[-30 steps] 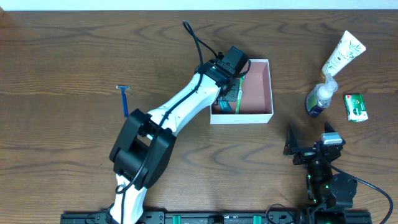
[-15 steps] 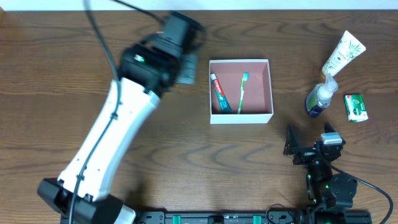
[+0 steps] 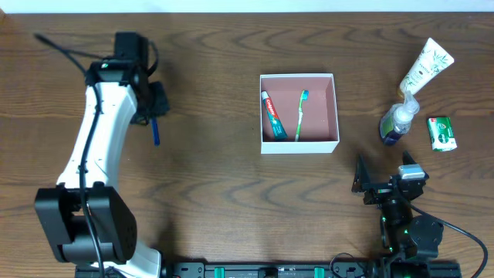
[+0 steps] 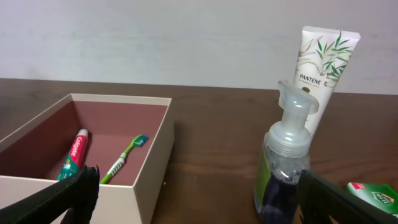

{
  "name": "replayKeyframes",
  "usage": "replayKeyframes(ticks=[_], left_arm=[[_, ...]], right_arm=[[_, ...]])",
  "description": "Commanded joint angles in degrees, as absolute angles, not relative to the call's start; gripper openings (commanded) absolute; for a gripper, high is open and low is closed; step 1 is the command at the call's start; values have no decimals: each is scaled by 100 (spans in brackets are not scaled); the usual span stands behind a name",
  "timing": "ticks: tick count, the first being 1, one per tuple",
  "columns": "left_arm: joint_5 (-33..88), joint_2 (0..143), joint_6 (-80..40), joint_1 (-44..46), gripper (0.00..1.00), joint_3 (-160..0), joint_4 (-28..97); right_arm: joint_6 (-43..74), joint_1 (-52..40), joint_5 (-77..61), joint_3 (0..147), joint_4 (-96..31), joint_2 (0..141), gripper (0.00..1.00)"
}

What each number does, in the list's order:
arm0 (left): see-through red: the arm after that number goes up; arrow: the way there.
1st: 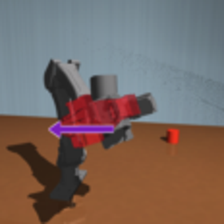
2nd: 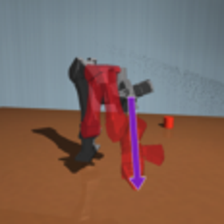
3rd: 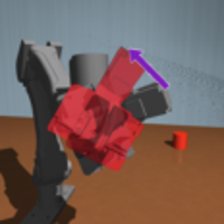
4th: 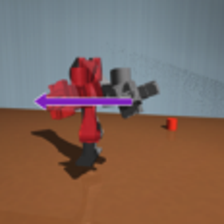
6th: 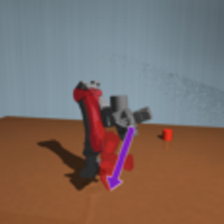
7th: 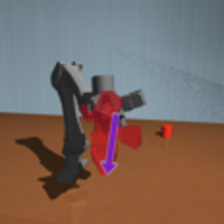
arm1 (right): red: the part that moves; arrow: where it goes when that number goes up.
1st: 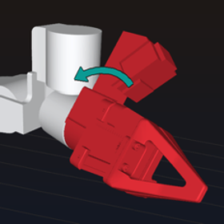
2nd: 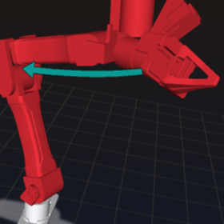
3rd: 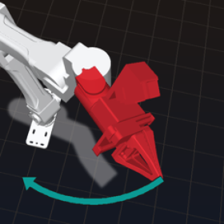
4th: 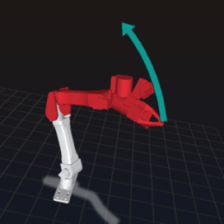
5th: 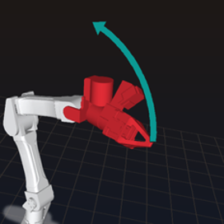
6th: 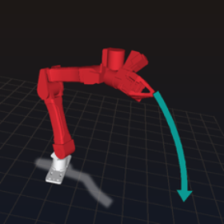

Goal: Pack container
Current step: 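Move the left gripper back toward the blue razor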

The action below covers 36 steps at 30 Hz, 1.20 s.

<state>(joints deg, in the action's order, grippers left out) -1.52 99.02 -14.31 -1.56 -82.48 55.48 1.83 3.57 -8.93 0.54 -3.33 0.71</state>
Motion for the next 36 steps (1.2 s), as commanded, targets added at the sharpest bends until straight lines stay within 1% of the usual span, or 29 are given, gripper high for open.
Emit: replayKeyframes(ticks=[1,8,18,22,26,36], left_arm=[[-16,9907,-1199,-287,34,-7970,5356],[73,10154,-1162,-283,33,-7782,4945],[62,10866,-1160,-283,34,-7782,4755],[-1,10923,-1120,-290,34,-7782,4657],[-349,10930,-1024,-296,35,-7782,4654],[-346,10932,-659,-325,34,-7778,4576]], right_arm=[[78,294,-856,32,-342,38,99],[78,294,-856,32,-342,38,99],[78,294,-856,32,-342,38,99],[78,294,-856,32,-342,38,99],[78,294,-856,32,-342,38,99],[78,294,-856,32,-342,38,99]])
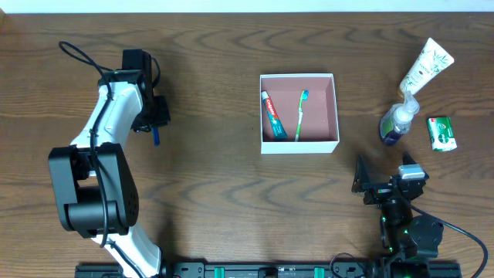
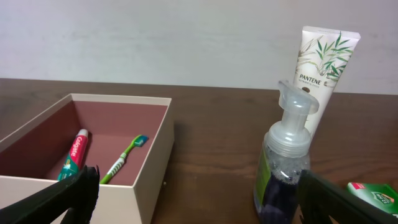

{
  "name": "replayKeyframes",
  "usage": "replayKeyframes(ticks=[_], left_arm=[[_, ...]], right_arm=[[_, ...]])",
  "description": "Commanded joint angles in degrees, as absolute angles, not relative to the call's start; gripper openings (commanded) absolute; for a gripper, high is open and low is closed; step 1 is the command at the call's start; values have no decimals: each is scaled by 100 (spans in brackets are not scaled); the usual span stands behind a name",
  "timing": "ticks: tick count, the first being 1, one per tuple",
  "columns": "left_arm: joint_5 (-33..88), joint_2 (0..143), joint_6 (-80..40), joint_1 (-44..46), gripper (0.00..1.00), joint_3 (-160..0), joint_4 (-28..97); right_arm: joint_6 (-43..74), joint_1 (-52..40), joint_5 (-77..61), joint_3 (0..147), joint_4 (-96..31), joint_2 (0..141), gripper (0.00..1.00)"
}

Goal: Pack container
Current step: 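Move the left gripper back toward the blue razor, then lower the left gripper onto the blue razor handle and grasp it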

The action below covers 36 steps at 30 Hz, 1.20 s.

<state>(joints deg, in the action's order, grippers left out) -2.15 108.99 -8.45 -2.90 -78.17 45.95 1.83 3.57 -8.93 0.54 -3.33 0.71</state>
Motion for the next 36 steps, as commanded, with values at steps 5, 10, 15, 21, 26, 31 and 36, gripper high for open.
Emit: replayKeyframes(ticks=[5,10,15,21,26,31,36], left_arm=[[-346,10980,-659,-327,34,-7778,4530],[-344,11236,-663,-327,35,-7778,4501],[-351,11362,-668,-329,35,-7778,4484],[-349,11402,-666,-429,35,-7778,4418],[-346,11548,-666,-523,35,-7778,4425],[-344,11587,-666,-534,35,-7778,4405],[-342,11587,-666,-534,35,-7778,4370]], right_arm=[[78,294,-856,32,-342,38,99],[78,294,-856,32,-344,38,99],[78,294,-856,32,-342,38,99],[78,294,-856,32,-342,38,99],[78,294,-856,32,-344,38,99],[78,294,-856,32,-342,38,99],[78,294,-856,32,-342,38,99]])
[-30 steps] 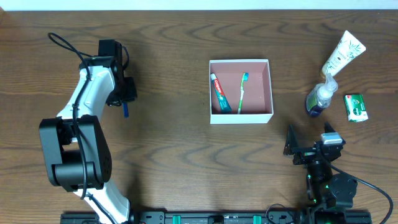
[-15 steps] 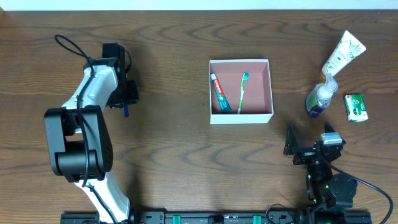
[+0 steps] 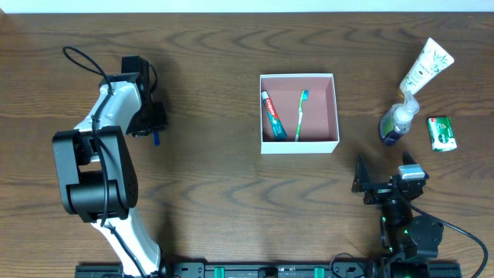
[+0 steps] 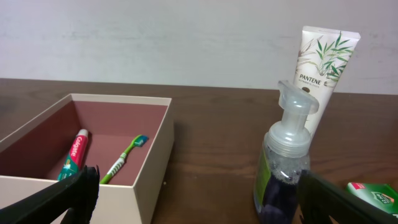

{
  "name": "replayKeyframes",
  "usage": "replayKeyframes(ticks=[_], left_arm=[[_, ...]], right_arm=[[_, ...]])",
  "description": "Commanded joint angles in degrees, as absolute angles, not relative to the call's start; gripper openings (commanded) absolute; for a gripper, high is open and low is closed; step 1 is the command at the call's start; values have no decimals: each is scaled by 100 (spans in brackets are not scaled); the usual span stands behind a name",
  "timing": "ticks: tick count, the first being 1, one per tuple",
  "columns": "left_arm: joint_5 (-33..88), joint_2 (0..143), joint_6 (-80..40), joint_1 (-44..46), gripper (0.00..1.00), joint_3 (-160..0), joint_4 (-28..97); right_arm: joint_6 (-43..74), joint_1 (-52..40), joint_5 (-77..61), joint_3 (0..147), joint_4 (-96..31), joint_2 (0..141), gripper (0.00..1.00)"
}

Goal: Pack container
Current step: 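Lower the left gripper onto the blue razor handle and grasp it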

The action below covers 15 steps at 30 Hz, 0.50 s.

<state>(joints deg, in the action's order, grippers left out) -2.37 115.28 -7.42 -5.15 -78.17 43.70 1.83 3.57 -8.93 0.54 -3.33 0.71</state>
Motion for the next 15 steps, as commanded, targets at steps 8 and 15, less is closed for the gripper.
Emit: replayKeyframes(ticks=[8,15], left_arm=[[-189,11587,-668,-534,35,-7778,4285],[-189,11587,-666,-534,35,-7778,4283]], right_arm=[[78,294,-856,32,-342,38,99],[78,294,-856,32,-342,38,99]])
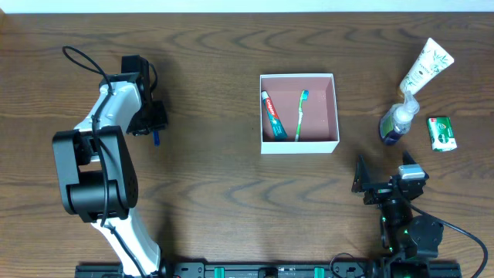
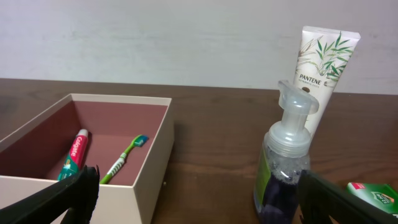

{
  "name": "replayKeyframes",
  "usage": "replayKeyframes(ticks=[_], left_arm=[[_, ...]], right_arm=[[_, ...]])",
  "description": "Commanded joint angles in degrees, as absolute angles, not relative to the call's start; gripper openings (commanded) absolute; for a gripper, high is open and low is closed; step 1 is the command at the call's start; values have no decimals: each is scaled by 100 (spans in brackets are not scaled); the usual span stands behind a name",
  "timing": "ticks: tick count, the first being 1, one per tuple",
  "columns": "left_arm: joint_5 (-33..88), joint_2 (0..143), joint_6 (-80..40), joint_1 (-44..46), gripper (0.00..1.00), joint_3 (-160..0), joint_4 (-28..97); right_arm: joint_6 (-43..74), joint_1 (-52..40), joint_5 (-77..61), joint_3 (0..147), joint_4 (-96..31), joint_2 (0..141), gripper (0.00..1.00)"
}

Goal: Pack container
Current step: 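Lower the left gripper onto the blue razor handle and grasp it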

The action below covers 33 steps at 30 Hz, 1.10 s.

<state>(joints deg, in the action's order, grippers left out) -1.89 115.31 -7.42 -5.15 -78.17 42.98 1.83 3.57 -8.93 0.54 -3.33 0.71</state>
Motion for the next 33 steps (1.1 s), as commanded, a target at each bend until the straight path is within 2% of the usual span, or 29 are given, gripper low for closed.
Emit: replayKeyframes(ticks=[1,33], left_arm=[[-189,11587,-666,-534,35,-7778,4272],[-25,11592,-668,-534,35,-7701,4270]], right_arm=[[78,294,-856,32,-342,38,99],[78,294,-856,32,-342,38,99]])
